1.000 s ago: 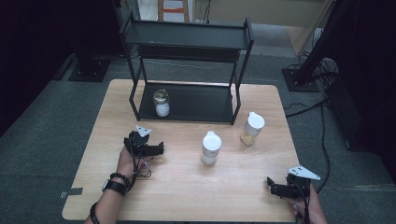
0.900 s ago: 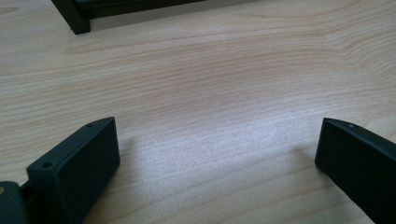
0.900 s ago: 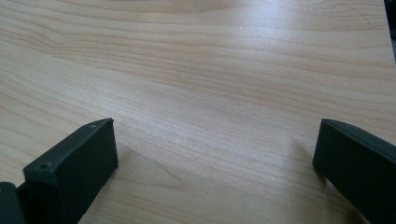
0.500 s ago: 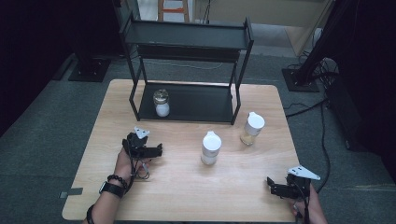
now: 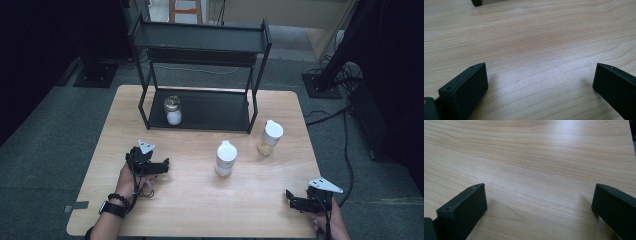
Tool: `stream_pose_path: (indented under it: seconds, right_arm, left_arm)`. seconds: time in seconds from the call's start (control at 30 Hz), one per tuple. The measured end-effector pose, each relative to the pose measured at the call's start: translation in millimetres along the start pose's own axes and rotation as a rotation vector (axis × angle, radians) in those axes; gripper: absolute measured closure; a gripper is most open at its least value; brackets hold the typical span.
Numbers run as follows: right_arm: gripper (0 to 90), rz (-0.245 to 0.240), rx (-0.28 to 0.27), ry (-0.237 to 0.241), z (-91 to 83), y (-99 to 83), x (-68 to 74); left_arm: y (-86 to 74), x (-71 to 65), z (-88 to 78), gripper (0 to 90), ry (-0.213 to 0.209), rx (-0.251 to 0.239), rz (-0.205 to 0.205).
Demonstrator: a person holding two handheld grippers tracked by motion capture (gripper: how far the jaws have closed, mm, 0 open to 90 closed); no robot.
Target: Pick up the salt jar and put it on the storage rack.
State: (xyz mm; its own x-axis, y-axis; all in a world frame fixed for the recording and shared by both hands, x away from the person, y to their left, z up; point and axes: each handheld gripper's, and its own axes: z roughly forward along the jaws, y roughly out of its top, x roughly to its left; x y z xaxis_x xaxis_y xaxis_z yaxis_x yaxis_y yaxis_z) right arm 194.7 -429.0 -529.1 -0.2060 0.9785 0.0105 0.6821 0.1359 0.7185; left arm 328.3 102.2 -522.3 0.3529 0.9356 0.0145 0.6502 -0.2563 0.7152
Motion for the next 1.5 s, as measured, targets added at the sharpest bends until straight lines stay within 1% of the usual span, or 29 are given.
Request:
stream_pose_path:
  seconds: [0.4, 1.17, 1.5]
  right_arm:
    - [0.0, 0.001, -0.001, -0.001, 0.0, 0.0, 0.1]
    - [0.0, 0.003, -0.001, -0.003, -0.1, -0.2, 0.4]
    - [0.0, 0.0, -0.004, -0.008, -0.4, -0.4, 1.2]
  left_arm:
    - [-3.5, 0.8, -3.3, 0.0, 0.003, -0.002, -0.006]
    - [-19.4, 7.3, -19.4, 0.0, 0.006, 0.0, -0.005]
    - [-23.7, 8.7, -23.7, 0.0, 0.008, 0.0, -0.007]
